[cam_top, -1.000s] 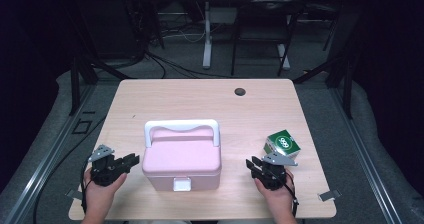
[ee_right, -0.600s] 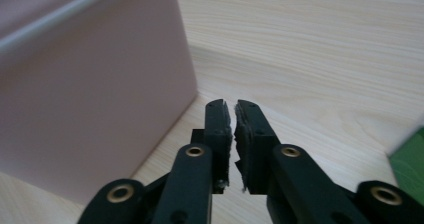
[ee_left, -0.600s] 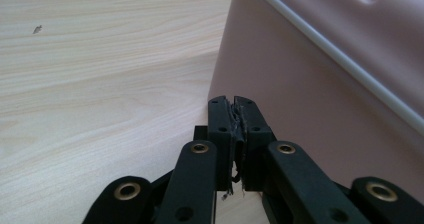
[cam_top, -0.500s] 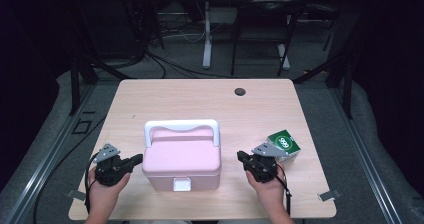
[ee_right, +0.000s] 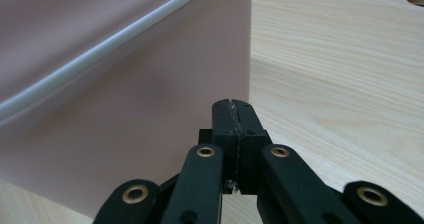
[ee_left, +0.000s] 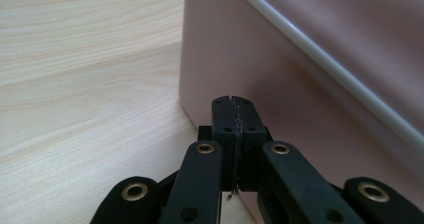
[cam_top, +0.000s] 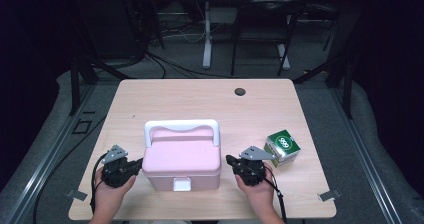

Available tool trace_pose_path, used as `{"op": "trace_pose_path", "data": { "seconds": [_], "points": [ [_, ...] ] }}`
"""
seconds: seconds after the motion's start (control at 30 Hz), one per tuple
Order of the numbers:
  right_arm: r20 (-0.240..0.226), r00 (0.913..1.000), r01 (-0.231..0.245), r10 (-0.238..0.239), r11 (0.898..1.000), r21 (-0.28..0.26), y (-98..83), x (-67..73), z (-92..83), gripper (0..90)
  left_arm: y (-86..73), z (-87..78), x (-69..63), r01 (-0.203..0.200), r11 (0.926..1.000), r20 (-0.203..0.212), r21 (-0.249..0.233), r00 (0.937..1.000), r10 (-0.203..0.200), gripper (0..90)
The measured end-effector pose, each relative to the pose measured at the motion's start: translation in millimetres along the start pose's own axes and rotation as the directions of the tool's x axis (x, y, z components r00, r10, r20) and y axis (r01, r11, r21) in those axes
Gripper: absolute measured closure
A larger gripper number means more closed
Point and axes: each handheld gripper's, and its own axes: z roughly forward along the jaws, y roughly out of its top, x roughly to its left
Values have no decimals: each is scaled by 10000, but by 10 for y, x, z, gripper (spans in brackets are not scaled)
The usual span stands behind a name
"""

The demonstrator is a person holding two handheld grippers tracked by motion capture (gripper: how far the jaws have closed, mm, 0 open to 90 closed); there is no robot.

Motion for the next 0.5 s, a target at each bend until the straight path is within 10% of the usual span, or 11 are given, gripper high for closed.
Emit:
{"op": "trace_pose_path", "data": {
  "seconds": [0.23,0.5],
  "points": [
    [-712,9967,387,-390,9992,-46,-6,103,38,886,-4,-25,5,112,9998,179,-175,9998,-109,899],
    [-47,9958,912,-912,9958,18,-18,178,38,900,1,-21,-18,-128,9998,-32,-141,9999,128,896]
  ]
}}
